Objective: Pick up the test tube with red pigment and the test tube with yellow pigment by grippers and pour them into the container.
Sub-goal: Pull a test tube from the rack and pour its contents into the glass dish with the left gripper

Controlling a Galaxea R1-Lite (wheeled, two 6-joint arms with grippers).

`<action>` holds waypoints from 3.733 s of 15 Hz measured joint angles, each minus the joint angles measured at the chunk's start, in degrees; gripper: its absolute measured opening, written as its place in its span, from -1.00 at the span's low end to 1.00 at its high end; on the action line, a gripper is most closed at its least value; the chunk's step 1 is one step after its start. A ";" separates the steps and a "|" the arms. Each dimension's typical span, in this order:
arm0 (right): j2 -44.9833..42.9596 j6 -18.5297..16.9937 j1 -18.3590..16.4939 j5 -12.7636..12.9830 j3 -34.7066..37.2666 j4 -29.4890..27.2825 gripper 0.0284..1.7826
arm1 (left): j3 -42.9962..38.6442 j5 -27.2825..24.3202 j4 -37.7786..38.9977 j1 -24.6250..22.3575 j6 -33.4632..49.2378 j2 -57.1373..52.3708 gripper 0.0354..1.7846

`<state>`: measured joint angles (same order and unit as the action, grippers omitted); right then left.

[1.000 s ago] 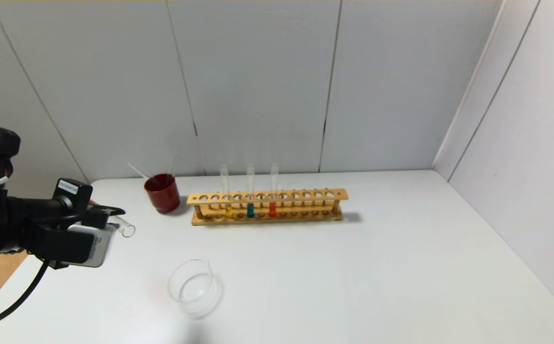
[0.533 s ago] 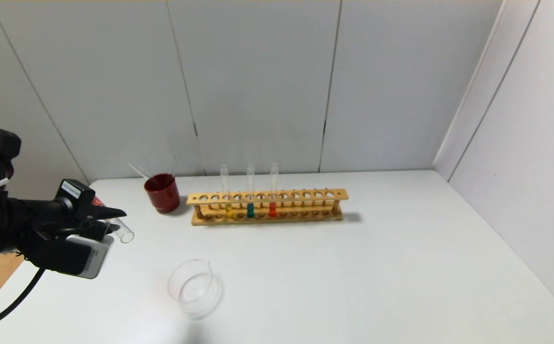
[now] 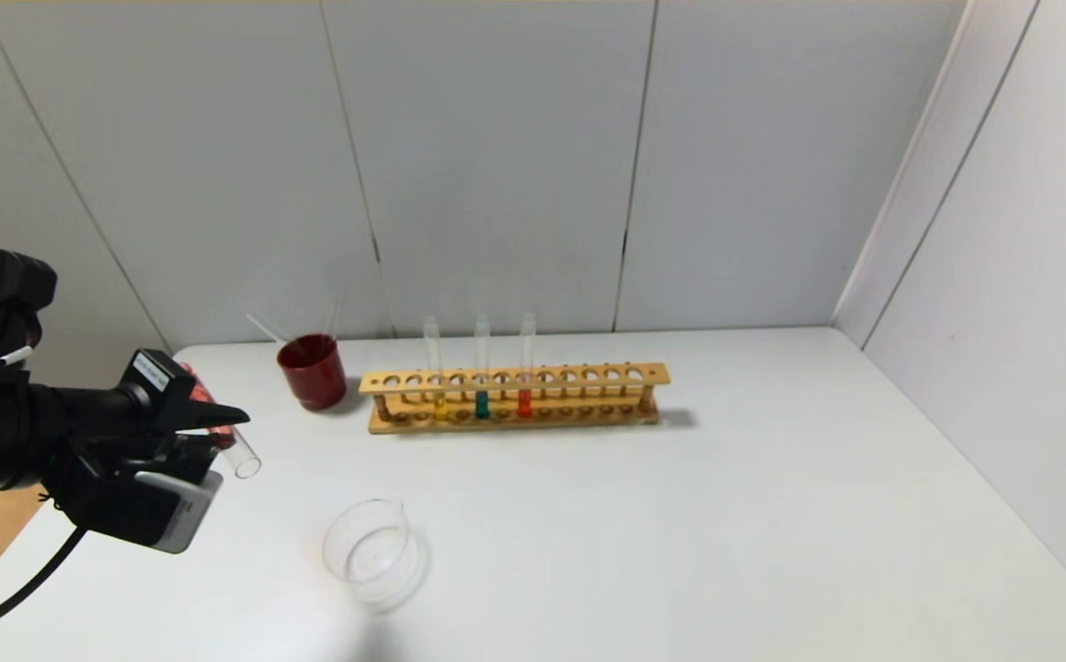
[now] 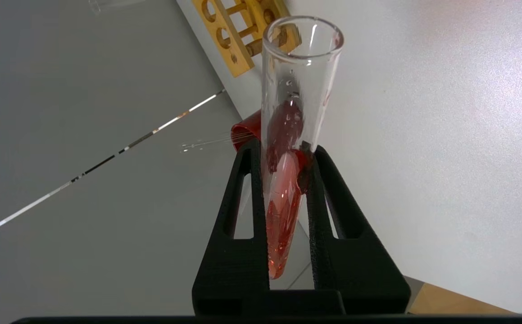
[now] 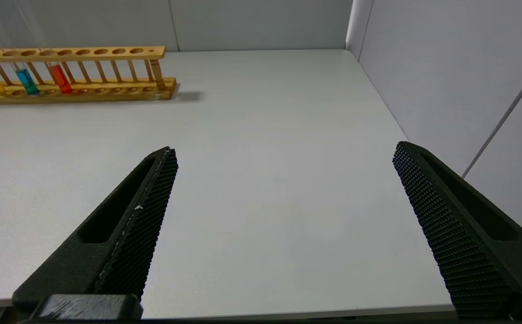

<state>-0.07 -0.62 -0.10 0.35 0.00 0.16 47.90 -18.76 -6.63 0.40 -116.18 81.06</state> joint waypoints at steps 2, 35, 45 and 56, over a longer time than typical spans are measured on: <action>0.00 -0.01 0.00 0.00 0.00 0.00 0.96 | 0.00 0.22 0.10 0.54 -0.37 0.56 -0.69; 0.00 -0.01 0.00 -0.02 0.00 0.00 0.96 | 0.76 4.00 14.02 5.46 -0.22 15.77 -0.69; 0.00 0.00 0.00 -0.02 0.00 0.00 0.96 | 0.78 5.68 14.04 6.45 -1.33 17.07 -0.69; 0.00 0.00 0.00 -0.02 0.00 0.00 0.96 | 1.22 6.28 14.04 6.53 -2.78 17.40 -0.69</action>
<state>-0.07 -0.62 -0.10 0.33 0.00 0.16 49.12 -12.48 7.41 6.94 -118.96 98.45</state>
